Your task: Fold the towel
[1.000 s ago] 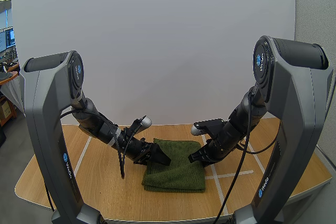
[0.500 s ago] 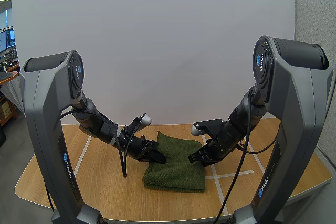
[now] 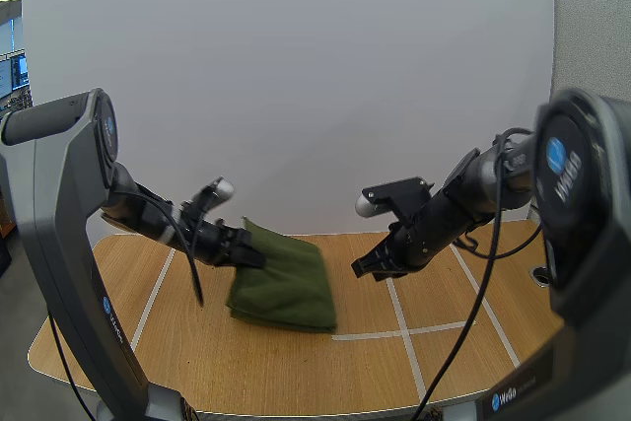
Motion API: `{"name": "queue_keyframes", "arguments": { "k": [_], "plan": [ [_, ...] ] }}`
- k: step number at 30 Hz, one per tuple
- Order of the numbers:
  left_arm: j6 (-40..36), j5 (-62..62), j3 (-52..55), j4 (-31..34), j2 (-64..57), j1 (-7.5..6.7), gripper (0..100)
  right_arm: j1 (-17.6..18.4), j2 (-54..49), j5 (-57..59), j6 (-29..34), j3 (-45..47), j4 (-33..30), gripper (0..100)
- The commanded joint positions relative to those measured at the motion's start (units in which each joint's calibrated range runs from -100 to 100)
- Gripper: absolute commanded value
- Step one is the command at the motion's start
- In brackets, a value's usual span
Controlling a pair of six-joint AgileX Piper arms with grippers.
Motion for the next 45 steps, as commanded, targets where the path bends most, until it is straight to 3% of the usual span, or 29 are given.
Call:
{"name": "queue_keyframes", "arguments": {
  "k": [1,6,17,26,36,45],
  "plan": [
    [-2.5,2.0,-4.4,5.8,-3.6,3.25,0,0.0,-10.1,3.8,2.7,0.3,-4.1,0],
    [-4.9,2.0,-10.0,12.8,-5.0,5.86,0,0.0,-12.3,6.2,3.4,0.3,-4.9,0],
    [-5.5,2.0,-20.0,20.3,-5.2,9.37,0,0.0,-12.3,6.8,3.6,0.3,-5.0,0],
    [-4.7,2.0,-28.3,27.3,-4.2,9.46,0,0.0,-12.3,7.1,3.6,0.3,-5.2,0],
    [-1.9,2.0,-33.8,29.5,2.1,12.43,0,0.0,-12.3,7.7,3.7,0.3,-5.3,0],
    [-0.9,2.0,-39.6,34.1,6.1,12.96,0,0.0,-12.3,8.6,3.7,0.3,-5.3,0]
  ]
}}
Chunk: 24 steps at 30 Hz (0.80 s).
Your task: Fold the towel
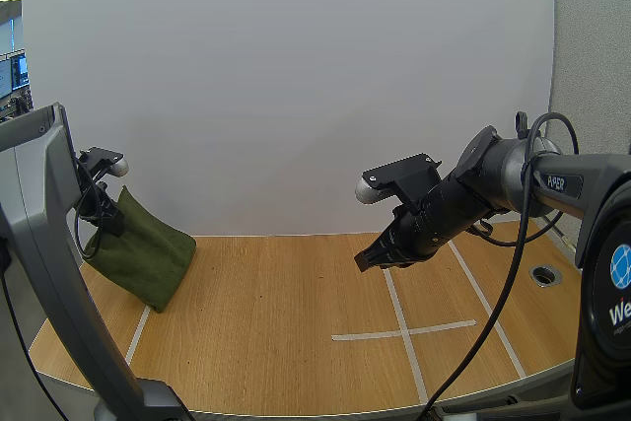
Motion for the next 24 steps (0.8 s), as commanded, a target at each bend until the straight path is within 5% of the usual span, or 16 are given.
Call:
{"name": "queue_keyframes", "arguments": {
  "k": [1,24],
  "plan": [
    [1.0,0.3,-4.6,2.7,1.6,0.11,0,0.0,-0.8,2.0,0.1,0.3,-0.2,0],
    [2.8,0.3,-7.5,1.0,6.7,5.84,0,0.0,-0.8,2.7,1.2,0.3,-1.1,0]
  ]
}}
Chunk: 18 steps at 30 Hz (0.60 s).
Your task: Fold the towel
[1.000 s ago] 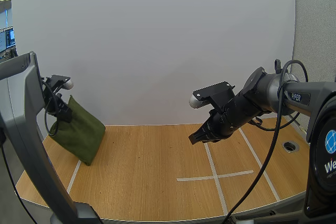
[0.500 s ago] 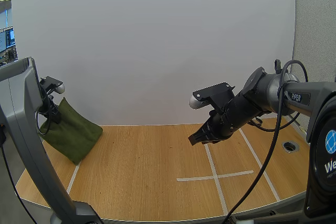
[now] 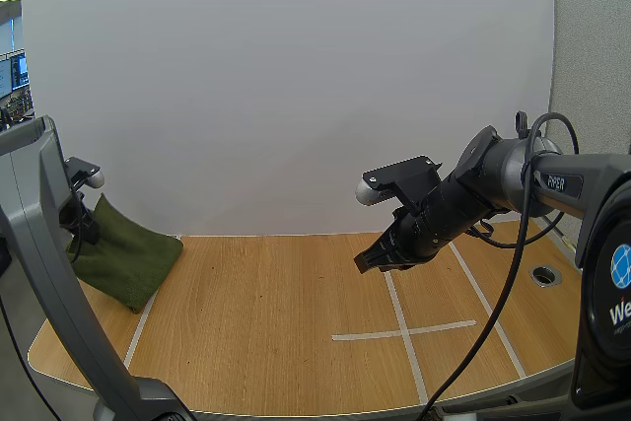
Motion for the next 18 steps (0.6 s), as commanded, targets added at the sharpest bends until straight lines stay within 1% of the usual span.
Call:
{"name": "queue_keyframes", "arguments": {
  "k": [1,4,10,18],
  "plan": [
    [0.4,0.3,-1.1,-1.6,0.5,1.74,0,0.0,-0.8,1.0,0.1,0.3,-0.4,0],
    [0.8,0.3,-1.1,-2.4,0.6,2.29,0,0.0,-0.8,1.0,0.1,0.3,-0.4,0],
    [0.9,0.3,-1.1,-5.9,2.1,2.29,0,0.0,-0.8,1.0,0.1,0.3,-0.4,0],
    [-0.2,0.3,-1.2,-7.1,4.3,2.29,0,0.0,-0.8,1.0,0.1,0.3,-0.7,0]
  ]
}}
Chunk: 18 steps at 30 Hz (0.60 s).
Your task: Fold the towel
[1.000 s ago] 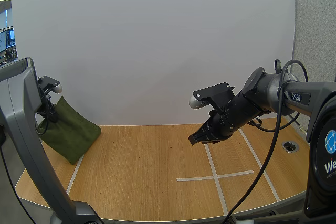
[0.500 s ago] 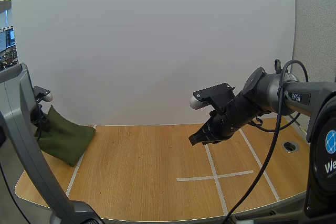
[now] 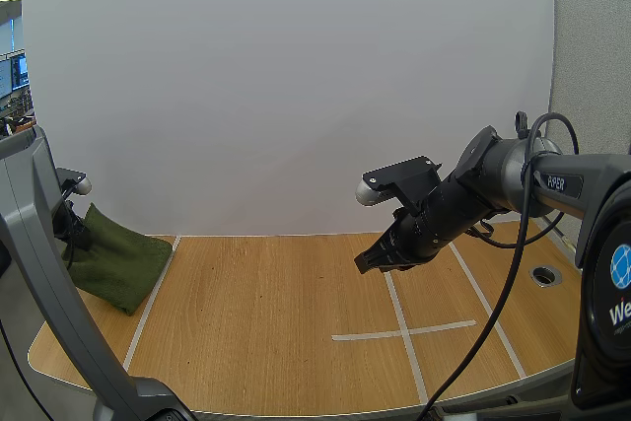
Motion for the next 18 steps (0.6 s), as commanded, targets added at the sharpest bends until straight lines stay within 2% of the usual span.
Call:
{"name": "queue_keyframes", "arguments": {
  "k": [1,10,18],
  "plan": [
    [-1.0,0.3,-0.4,-2.6,1.6,0.1,0,0.0,-0.8,1.0,0.1,0.3,-0.6,0],
    [-1.5,-0.2,-0.9,-2.6,1.8,0.18,0,0.0,-0.8,1.0,0.1,0.3,-0.6,0],
    [-1.9,-5.1,-0.9,-2.6,1.8,1.22,0,0.0,-0.8,1.0,0.1,0.3,-0.6,0]
  ]
}}
